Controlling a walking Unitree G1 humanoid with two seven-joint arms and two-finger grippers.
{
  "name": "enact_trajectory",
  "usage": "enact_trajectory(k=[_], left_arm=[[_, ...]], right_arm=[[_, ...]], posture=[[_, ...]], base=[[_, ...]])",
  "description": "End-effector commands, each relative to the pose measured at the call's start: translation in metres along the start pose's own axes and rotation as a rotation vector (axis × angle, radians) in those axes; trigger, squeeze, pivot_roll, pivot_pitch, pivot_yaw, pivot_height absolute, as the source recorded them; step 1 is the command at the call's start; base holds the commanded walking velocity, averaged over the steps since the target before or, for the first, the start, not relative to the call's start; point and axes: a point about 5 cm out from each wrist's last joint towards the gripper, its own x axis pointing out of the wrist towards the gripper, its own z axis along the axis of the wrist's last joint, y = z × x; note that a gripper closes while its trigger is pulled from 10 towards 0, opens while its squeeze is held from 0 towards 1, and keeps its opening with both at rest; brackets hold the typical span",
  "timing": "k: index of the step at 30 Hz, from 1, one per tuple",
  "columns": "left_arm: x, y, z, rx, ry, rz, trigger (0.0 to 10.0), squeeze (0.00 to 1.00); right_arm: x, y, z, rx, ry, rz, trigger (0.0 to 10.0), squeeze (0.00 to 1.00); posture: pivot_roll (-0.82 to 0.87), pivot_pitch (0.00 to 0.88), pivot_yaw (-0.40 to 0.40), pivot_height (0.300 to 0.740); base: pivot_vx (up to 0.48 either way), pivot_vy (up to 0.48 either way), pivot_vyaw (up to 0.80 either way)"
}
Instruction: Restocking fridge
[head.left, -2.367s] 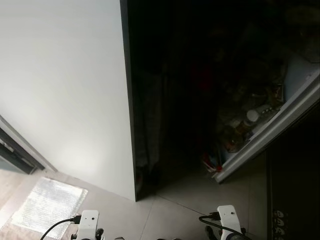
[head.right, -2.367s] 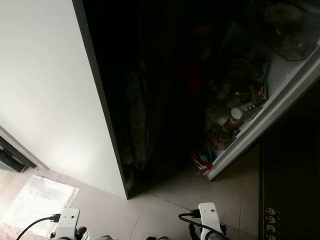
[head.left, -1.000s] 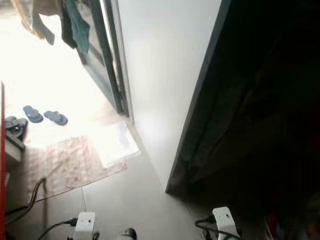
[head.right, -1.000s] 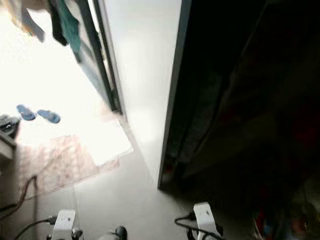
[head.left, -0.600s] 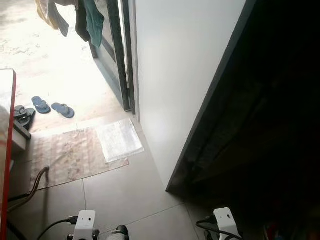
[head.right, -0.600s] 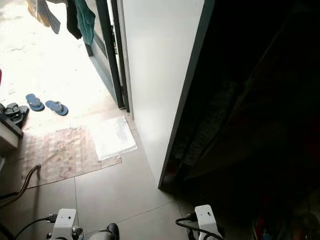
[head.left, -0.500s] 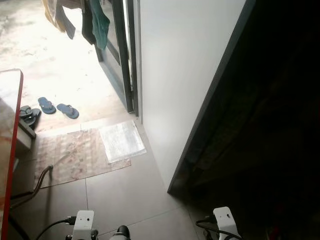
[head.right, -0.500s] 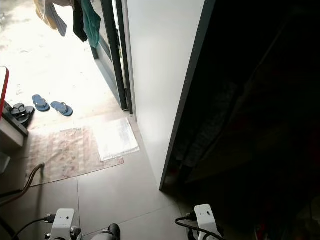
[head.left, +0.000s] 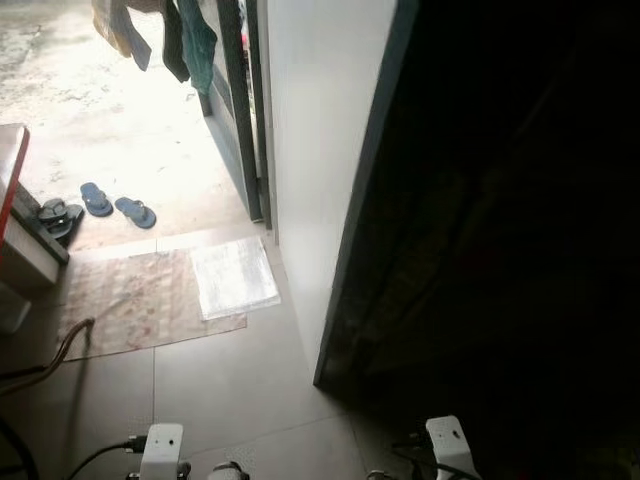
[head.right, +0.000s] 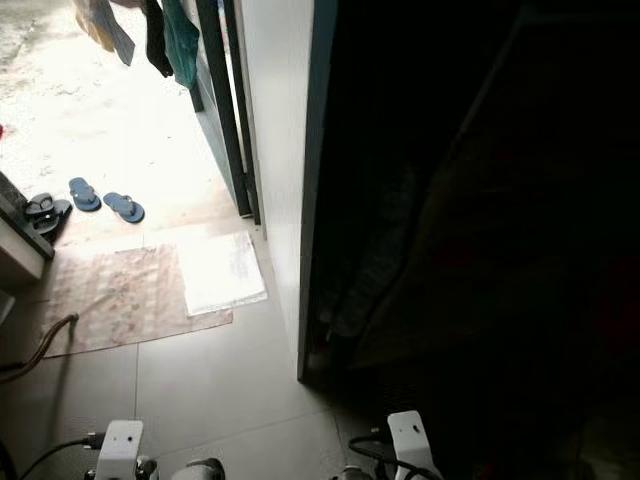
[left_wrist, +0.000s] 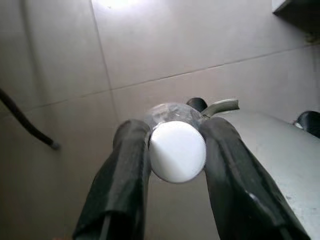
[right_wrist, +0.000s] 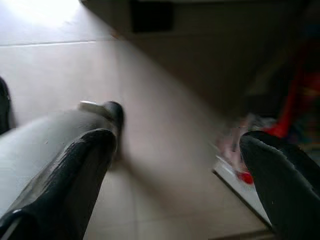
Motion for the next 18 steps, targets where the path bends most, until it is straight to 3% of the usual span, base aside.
enact_trajectory(k=[1,18], left_arm=[[-0.003,0.003,-0.013,0.02,0.047,-0.001,10.0,0.0],[-0.002,0.001,-0.011,0.004,0.039,-0.009,10.0,0.0]], right_arm=[[0.001,0.005,0.005,-0.002,-0.019,-0.006,10.0,0.0],[0.001,-0.006,0.014,-0.058,-0.021,-0.187,10.0,0.0]], posture=[[-0.03,0.187,-0.071,0.74],[-0.03,0.192,-0.068,0.74]], base=[[0.0,-0.352,0.0],[0.0,-0.017,0.0]])
